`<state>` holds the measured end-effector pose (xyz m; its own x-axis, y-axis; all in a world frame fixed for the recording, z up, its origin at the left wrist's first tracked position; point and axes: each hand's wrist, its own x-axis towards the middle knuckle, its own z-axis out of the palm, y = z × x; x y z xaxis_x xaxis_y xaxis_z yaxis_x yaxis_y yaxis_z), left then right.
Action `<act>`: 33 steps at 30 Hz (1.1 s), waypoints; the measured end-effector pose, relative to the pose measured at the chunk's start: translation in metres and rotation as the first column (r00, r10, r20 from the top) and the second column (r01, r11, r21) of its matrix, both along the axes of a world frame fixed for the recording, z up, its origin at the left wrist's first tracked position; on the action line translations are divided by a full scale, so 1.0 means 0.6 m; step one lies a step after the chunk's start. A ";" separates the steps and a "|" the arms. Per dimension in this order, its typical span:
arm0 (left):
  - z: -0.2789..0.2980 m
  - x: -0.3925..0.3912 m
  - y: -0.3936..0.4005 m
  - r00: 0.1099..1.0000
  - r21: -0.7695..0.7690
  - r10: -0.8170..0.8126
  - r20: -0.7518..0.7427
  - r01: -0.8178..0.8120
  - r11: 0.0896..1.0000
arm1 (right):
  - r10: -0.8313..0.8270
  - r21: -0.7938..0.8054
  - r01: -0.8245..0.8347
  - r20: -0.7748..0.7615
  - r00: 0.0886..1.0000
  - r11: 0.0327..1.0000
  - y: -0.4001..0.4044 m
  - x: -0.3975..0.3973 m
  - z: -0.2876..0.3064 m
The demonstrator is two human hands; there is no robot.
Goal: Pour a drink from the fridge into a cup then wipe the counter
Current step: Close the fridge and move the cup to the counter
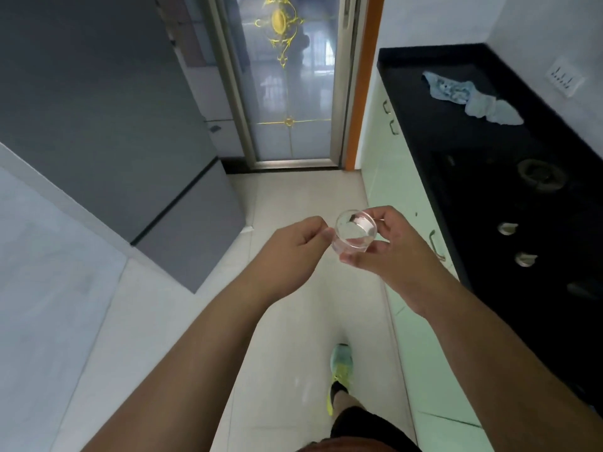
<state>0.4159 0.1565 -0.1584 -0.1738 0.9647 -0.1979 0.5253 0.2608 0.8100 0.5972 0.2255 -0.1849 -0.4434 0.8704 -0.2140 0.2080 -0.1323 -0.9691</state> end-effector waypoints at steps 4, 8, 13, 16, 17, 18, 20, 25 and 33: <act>0.008 -0.033 0.102 0.999 -0.028 0.045 -0.014 -0.045 0.999 | 0.076 0.019 -0.077 0.038 0.996 0.997 0.121 -0.040 0.001; 0.016 -0.061 0.195 0.995 -0.012 0.095 -0.016 -0.095 0.995 | 0.122 0.036 -0.123 0.036 0.992 0.992 0.229 -0.074 0.007; 0.013 -0.092 0.294 0.991 0.000 0.126 0.040 -0.126 0.992 | 0.118 0.068 -0.122 0.064 0.991 0.990 0.330 -0.107 0.014; 0.006 -0.116 0.353 0.995 -0.002 0.088 0.048 -0.088 0.996 | 0.099 0.054 -0.102 0.064 0.993 0.993 0.380 -0.123 0.010; 0.003 -0.125 0.373 0.996 0.002 0.073 0.043 -0.074 0.997 | 0.092 0.049 -0.095 0.069 0.993 0.994 0.397 -0.130 0.008; 0.000 -0.135 0.395 0.998 0.005 0.058 0.035 -0.059 0.998 | 0.082 0.045 -0.086 0.075 0.994 0.995 0.415 -0.140 0.006; -0.003 -0.157 0.436 0.999 0.003 0.028 0.032 -0.028 1.000 | 0.058 0.045 -0.061 0.082 0.995 0.997 0.449 -0.161 0.001; -0.014 -0.240 0.550 0.997 0.004 -0.068 0.024 0.068 0.998 | -0.027 0.067 0.021 0.089 0.996 0.998 0.540 -0.236 -0.007; -0.023 -0.396 0.747 0.977 0.018 -0.213 0.006 0.213 0.977 | -0.188 0.049 0.184 0.103 0.977 0.982 0.688 -0.380 -0.015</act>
<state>0.1785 0.6049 -0.1720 0.0376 0.9826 -0.1817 0.5607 0.1298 0.8178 0.3690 0.6385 -0.1939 -0.2494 0.9442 -0.2151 0.2856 -0.1405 -0.9480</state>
